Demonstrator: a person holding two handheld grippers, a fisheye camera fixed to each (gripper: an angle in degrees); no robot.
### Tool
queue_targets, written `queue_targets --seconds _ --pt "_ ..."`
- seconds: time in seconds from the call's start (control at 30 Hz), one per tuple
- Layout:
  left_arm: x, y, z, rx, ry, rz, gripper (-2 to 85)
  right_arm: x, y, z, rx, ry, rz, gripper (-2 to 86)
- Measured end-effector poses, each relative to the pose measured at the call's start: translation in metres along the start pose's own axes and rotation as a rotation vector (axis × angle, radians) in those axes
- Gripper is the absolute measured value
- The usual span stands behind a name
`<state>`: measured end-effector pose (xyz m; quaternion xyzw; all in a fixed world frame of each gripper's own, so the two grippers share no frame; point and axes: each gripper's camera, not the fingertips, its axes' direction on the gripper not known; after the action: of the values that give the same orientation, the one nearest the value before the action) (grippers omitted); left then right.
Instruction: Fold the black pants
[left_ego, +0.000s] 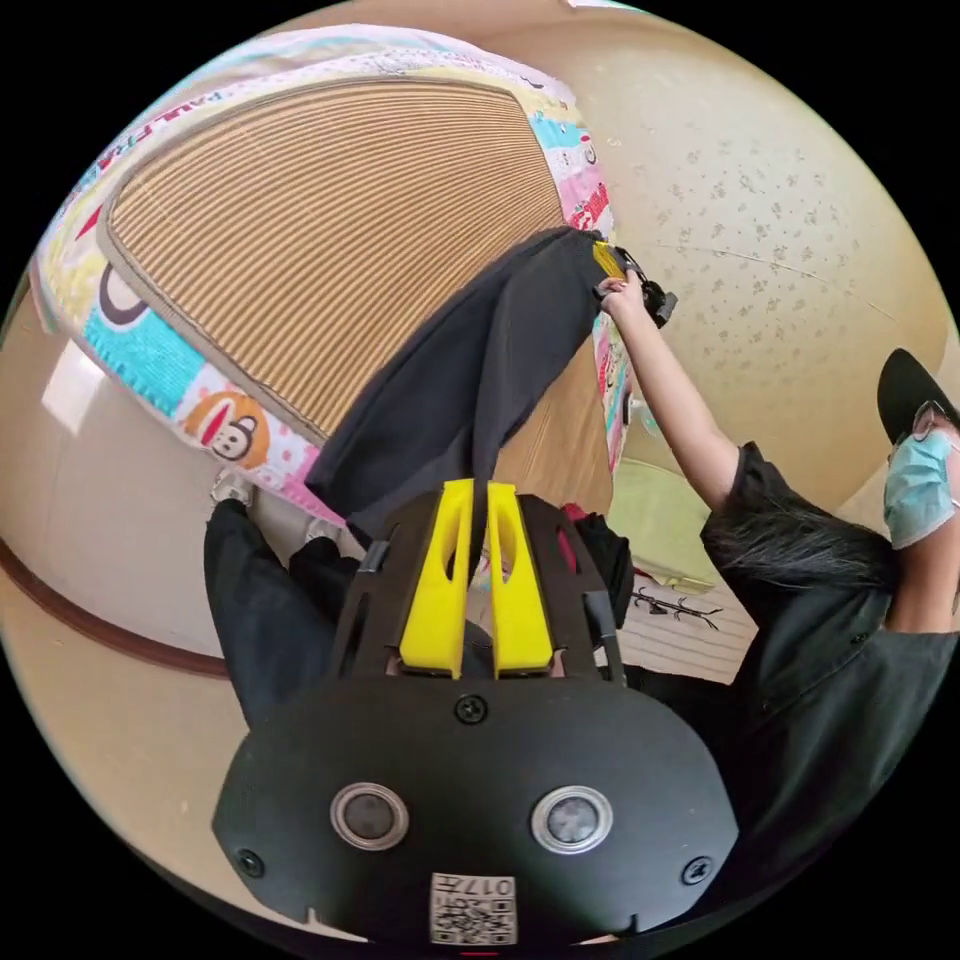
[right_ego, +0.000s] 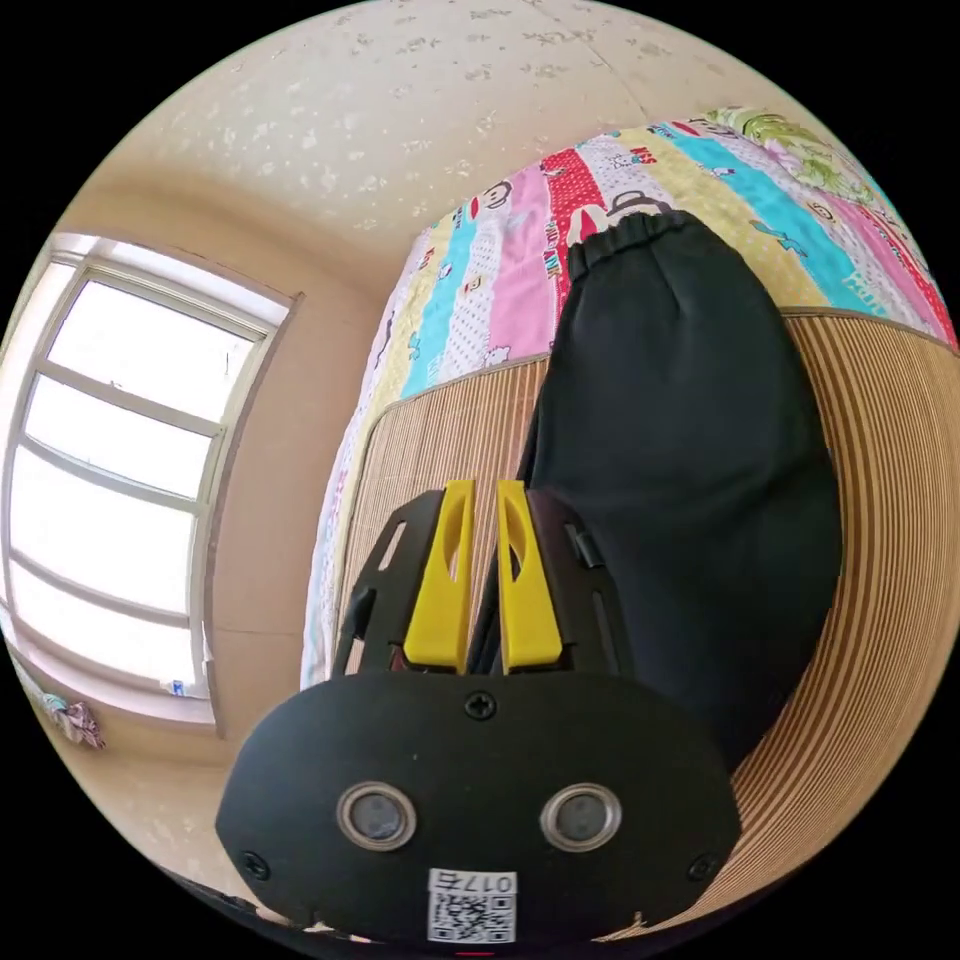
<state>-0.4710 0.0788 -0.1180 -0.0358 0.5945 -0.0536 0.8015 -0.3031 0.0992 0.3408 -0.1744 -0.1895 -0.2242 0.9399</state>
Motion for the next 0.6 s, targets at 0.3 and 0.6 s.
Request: queue_targets --seconds 0.3,0.6 --pt "-0.029 -0.061 -0.016 -0.052 -0.155 0.099 7.9 0.019 0.261 -0.052 -0.223 0.202 -0.094 7.8" --pt "-0.007 -0.084 0.086 -0.478 -0.198 0.314 2.6 -0.007 0.418 -0.047 -0.391 0.096 0.041 4.8"
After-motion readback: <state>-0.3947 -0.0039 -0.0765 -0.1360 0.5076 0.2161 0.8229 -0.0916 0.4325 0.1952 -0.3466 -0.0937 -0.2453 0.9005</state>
